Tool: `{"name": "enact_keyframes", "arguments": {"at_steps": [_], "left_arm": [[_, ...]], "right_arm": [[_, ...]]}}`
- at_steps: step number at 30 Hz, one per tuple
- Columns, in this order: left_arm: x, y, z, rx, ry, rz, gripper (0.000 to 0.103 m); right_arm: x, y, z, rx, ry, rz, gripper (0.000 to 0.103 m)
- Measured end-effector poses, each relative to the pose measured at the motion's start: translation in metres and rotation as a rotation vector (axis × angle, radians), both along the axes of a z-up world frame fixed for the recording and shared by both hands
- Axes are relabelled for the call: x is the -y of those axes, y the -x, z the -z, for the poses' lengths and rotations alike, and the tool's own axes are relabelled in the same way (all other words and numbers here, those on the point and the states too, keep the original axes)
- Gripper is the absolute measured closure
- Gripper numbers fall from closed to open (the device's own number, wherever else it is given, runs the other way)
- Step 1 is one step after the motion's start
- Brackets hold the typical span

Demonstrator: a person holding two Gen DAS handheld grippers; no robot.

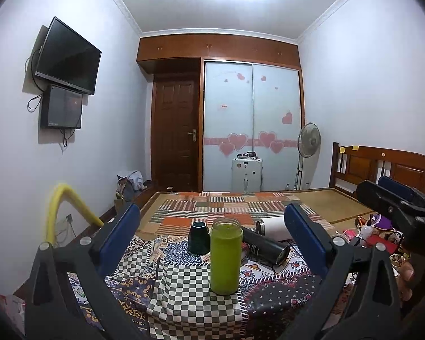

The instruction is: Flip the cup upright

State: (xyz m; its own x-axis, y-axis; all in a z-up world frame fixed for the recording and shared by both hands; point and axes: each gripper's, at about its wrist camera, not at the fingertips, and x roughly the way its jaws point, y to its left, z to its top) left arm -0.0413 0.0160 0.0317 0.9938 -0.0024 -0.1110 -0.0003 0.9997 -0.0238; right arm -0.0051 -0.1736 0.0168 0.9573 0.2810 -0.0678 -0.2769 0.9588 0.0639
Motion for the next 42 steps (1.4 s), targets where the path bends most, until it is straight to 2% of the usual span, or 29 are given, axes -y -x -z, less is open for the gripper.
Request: {"name": "enact_keyframes", "arguments": {"at_steps": [42], "left_arm": [[0.002, -0.012, 0.006, -0.037, 0.015, 0.021, 0.0]], "right_arm": [[-0.003, 0.0, 0.0, -0.01, 0.017, 0.013, 0.0]]}}
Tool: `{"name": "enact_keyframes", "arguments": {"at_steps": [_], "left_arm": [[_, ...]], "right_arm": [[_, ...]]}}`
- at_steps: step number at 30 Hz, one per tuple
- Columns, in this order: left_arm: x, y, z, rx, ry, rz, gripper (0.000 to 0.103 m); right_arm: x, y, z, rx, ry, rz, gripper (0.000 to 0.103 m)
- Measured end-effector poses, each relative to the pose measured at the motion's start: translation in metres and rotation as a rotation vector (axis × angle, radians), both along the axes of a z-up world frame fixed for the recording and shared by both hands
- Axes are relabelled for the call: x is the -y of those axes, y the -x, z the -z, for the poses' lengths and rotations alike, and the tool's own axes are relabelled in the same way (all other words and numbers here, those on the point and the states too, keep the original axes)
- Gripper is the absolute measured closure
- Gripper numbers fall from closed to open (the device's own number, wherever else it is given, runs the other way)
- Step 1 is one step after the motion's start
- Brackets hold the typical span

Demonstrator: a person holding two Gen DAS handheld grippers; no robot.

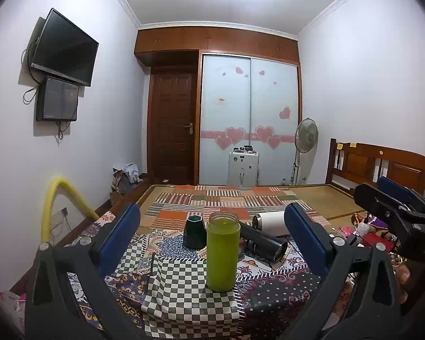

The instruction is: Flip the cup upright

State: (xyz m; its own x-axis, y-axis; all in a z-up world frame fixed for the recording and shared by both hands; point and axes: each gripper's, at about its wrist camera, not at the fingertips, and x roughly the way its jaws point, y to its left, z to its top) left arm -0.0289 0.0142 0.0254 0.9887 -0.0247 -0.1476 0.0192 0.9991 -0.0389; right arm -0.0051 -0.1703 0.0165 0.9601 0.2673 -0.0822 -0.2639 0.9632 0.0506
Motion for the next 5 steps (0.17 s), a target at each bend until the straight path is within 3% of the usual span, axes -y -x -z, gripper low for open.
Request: {"name": "enact_keyframes", "arguments": {"at_steps": [5], "left_arm": [[0.0004, 0.0008, 0.0001, 0.0, 0.001, 0.003, 0.0]], "right_arm": [[-0.0003, 0.0, -0.0002, 0.0, 0.001, 0.0, 0.0]]}}
